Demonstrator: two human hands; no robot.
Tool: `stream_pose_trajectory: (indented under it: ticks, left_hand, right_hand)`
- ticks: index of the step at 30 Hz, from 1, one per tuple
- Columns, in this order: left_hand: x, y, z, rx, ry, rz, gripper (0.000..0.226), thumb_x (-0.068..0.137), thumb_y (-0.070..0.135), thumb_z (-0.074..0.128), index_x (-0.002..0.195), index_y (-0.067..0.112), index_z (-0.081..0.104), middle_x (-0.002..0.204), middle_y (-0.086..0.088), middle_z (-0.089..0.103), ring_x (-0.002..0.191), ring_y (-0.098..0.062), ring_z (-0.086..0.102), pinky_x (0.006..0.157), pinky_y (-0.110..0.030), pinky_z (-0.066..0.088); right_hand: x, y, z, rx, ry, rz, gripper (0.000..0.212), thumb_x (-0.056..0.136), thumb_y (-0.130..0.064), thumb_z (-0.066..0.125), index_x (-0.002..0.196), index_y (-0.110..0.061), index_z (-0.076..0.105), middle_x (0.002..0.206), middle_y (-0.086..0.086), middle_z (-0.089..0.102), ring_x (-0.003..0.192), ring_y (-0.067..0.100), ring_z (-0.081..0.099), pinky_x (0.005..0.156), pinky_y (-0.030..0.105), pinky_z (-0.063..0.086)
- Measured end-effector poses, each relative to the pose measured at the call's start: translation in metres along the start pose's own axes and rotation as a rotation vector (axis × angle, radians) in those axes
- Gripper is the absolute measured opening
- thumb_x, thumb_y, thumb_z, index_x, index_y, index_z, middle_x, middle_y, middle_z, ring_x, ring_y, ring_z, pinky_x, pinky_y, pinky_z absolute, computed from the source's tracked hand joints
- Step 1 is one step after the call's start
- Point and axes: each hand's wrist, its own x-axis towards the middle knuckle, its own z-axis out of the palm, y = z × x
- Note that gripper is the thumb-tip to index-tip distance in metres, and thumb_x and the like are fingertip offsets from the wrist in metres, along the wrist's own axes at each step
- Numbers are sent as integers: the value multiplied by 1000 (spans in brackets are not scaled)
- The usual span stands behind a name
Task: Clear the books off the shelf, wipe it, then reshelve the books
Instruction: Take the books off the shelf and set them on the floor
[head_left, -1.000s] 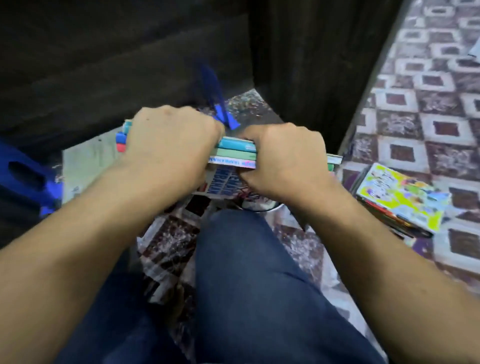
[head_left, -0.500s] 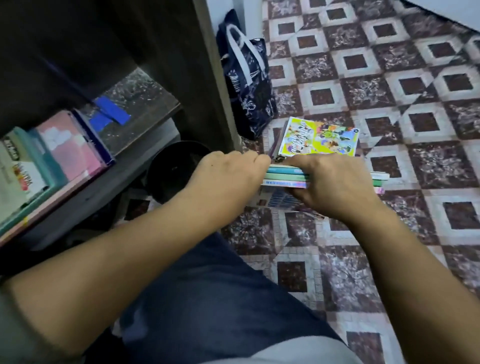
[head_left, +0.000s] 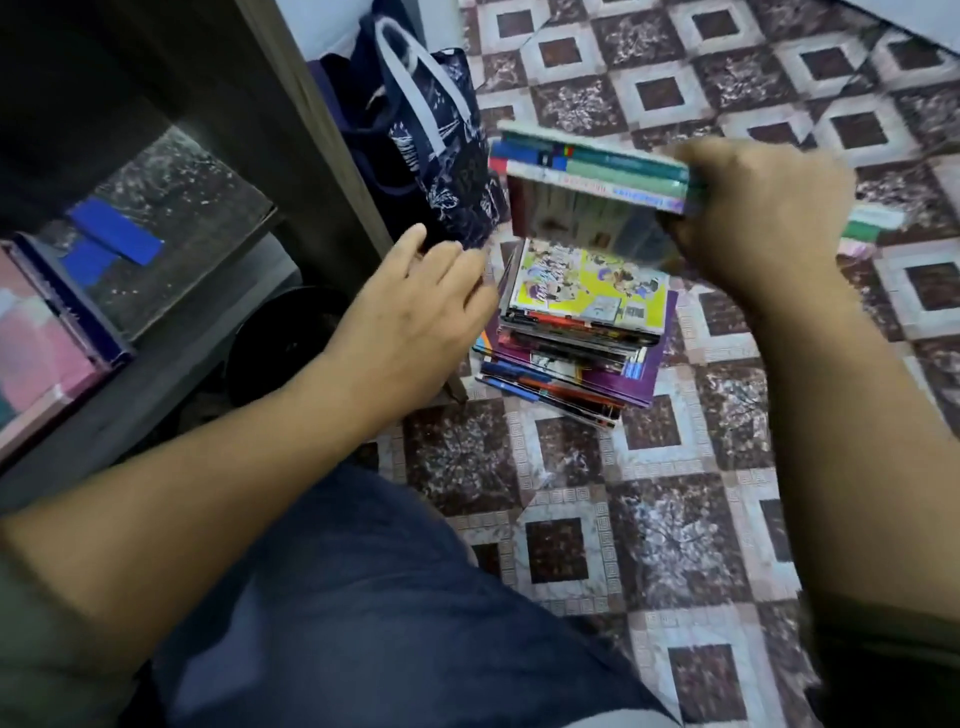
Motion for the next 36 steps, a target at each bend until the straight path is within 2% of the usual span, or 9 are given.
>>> stream_pose_trajectory:
  ticks: [3,7,10,14,18,24,28,32,36]
  left_hand:
    - [7,-5,12,168,-202,22,27,92,7,35,106,8,59,99,-9,55,98,-31,52,115,-60,17]
    - [16,-4,28,339,-405,2,25,97,11,39,117,10,54,113,-8,55,110,-31,49,117,-52,16]
    - [16,3,41,380,-377,-9,28,99,11,33,117,8,54,114,-9,55,109,-30,46,109,-45,27]
    - [13,-3,60,438,-318,4,18,90,17,49,97,22,64,93,0,56,93,-23,50,99,-40,33]
    - [13,-6,74,486,-321,5,10,80,20,58,83,26,65,83,4,55,86,-20,50,91,-39,25]
    - [6,-6,69,399,-211,57,18,82,16,49,86,23,66,87,3,57,92,-22,54,100,-41,31]
    - [-16,-26,53,24,14,163,18,86,10,49,88,13,66,85,-4,61,84,-26,58,103,-42,39]
    - [-82,-63,29,-167,-15,-135,19,80,20,69,96,11,69,91,-8,63,83,-29,60,77,-42,47]
    - [-175,-111,21,-207,-207,-627,37,77,23,74,110,9,65,99,-15,59,93,-38,58,78,-47,48]
  right_hand:
    - [22,1,34,-74,157,57,31,79,-19,62,110,-21,65,82,10,69,69,36,65,57,33,36]
    - [15,-15,102,-26,337,-14,27,83,-12,63,108,-21,69,84,2,73,62,21,67,60,29,48]
    - [-13,-24,151,-4,88,-66,44,72,-8,78,114,-17,67,99,4,73,75,23,69,66,35,52]
    - [-55,-32,186,69,-230,-12,51,79,-6,73,127,-16,59,125,8,65,109,32,64,87,51,51]
    - [-58,-28,181,86,-485,-2,72,86,-45,67,145,-17,38,152,5,38,138,30,36,110,46,34]
    - [-54,-38,167,71,-600,24,79,87,-49,63,149,-17,27,157,6,25,143,28,23,116,45,23]
    - [-45,-80,127,79,-645,29,56,90,-45,58,137,-16,44,146,12,39,134,31,37,107,45,33]
    - [-38,-155,63,224,-623,-198,35,92,-43,52,116,-18,57,110,8,60,103,32,58,70,34,42]
    - [-22,-243,5,360,-532,-461,35,90,-43,55,121,-26,58,117,1,60,107,27,59,75,34,46]
